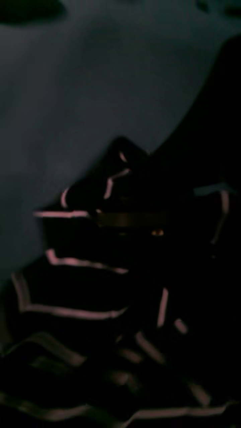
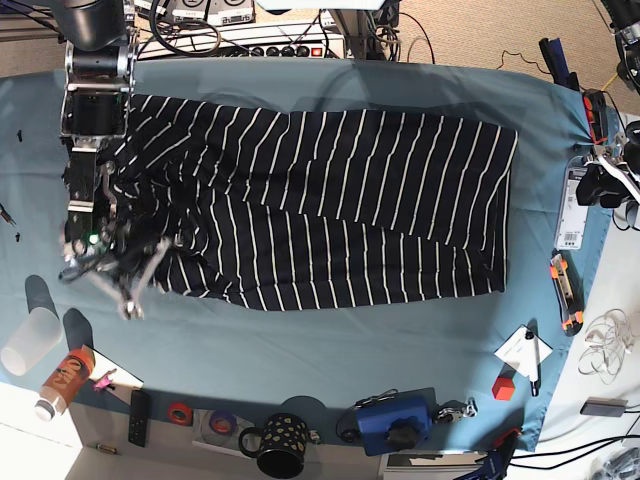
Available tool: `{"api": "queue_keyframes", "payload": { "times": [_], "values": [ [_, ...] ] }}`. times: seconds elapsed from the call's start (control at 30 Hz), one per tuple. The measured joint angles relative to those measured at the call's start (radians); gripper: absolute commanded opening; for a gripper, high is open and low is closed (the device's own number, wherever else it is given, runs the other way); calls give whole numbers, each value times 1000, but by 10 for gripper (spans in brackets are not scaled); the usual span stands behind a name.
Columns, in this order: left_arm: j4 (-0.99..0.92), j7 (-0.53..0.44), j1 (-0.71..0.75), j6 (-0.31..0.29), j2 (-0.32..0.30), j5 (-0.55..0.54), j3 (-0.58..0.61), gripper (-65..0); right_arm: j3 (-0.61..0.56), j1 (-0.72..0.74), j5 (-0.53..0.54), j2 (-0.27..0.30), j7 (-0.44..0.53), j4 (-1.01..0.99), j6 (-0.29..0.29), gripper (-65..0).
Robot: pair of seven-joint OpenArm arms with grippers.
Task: Layout the t-shirt on the table in an organized manner, then fold the t-shirt properly
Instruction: 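Fold the held shirt edge over onto the shirt with the right gripper, then open the right gripper and raise it off the shirt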
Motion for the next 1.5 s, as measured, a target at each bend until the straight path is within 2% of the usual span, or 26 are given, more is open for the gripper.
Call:
{"api": "queue_keyframes", "payload": {
  "times": [0.3,0.37,0.4,0.47,0.53,0.93,0.97,1.03,1.1,1.4,1.5],
  "values": [
    [0,0,0,0,0,0,0,-341,0,57,0,0,4,13,-3,-650],
    [0,0,0,0,0,0,0,-341,0,57,0,0,-6,13,18,-650],
    [0,0,0,0,0,0,0,-341,0,57,0,0,-9,13,33,-631],
    [0,0,0,0,0,0,0,-341,0,57,-2,0,-8,13,76,-544],
    [0,0,0,0,0,0,0,-341,0,57,0,0,-8,13,77,-494],
    [0,0,0,0,0,0,0,-341,0,57,0,0,-8,13,76,-493],
    [0,0,0,0,0,0,0,-341,0,57,0,0,-8,13,66,-493],
    [0,0,0,0,0,0,0,-341,0,57,0,0,-21,12,0,-493],
    [0,0,0,0,0,0,0,-341,0,56,-12,1,-26,10,-34,-493],
    [0,0,0,0,0,0,0,-341,0,34,-12,0,31,-121,-37,-497],
    [0,0,0,0,0,0,0,-341,0,38,-11,0,31,-121,-37,-611]
  ]
}}
